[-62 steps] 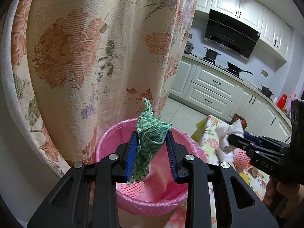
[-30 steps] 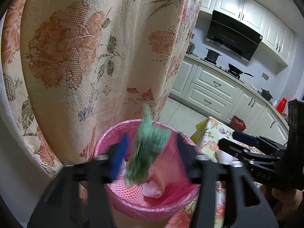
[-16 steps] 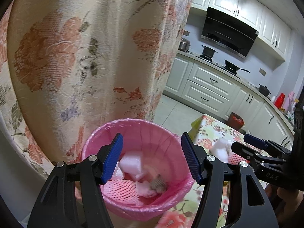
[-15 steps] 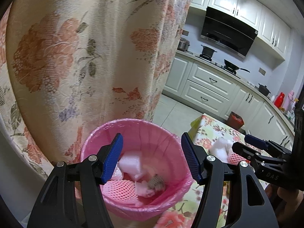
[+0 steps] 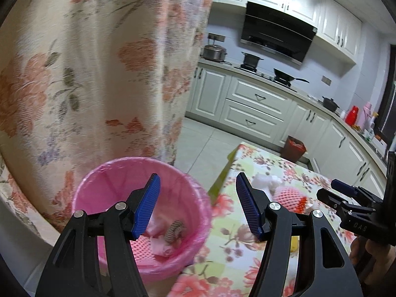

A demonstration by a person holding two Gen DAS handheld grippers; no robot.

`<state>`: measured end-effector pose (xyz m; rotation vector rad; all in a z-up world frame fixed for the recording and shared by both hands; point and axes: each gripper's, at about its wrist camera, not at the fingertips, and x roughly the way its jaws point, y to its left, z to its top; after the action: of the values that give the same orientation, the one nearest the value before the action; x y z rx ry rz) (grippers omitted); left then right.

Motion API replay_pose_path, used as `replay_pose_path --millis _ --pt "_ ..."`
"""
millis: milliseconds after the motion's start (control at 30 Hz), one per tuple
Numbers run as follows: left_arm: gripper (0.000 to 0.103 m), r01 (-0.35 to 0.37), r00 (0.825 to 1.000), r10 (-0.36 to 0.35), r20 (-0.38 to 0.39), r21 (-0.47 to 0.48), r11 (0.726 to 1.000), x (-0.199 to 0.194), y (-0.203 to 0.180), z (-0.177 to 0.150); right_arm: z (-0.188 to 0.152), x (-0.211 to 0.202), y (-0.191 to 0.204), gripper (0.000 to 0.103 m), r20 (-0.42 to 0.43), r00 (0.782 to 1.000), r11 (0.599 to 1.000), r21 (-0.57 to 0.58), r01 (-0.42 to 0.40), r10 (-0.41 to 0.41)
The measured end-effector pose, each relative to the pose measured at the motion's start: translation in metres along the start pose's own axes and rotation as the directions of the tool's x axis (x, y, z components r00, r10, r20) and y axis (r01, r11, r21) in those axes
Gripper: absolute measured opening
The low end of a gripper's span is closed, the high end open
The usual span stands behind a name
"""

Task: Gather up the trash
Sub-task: 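Move both tools back over the trash on the table, then grasp the pink foam fruit net with the left tool while the right tool grasps the white paper bag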

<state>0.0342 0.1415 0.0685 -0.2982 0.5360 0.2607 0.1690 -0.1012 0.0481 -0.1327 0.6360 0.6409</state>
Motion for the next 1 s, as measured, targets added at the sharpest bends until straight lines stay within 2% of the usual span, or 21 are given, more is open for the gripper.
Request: replay_pose_path --millis 433,733,933,1000 --pt "0.059 0.069 0.997 -0.066 -0.043 0.079 0.994 0.019 -0.068 -0.004 -0.030 -0.029 -0.074 0.077 0.001 0.996 0.992 0.089 0.090 -0.091" --pt "0.066 0.116 0.991 -0.106 -0.085 0.125 0.985 0.038 -0.113 -0.011 -0.049 -0.039 -0.116 0.081 -0.005 0.991 0.978 0.157 0.135 -0.136" --pt "0.067 0.140 0.985 -0.123 -0.117 0.146 0.979 0.054 -0.137 -0.016 -0.061 -0.038 -0.141 0.082 -0.021 0.988 0.967 0.199 0.156 -0.155" --pt "0.070 0.144 0.984 -0.125 -0.129 0.148 0.979 0.062 -0.144 -0.017 -0.065 -0.036 -0.148 0.082 -0.026 0.987 0.964 0.210 0.162 -0.160"
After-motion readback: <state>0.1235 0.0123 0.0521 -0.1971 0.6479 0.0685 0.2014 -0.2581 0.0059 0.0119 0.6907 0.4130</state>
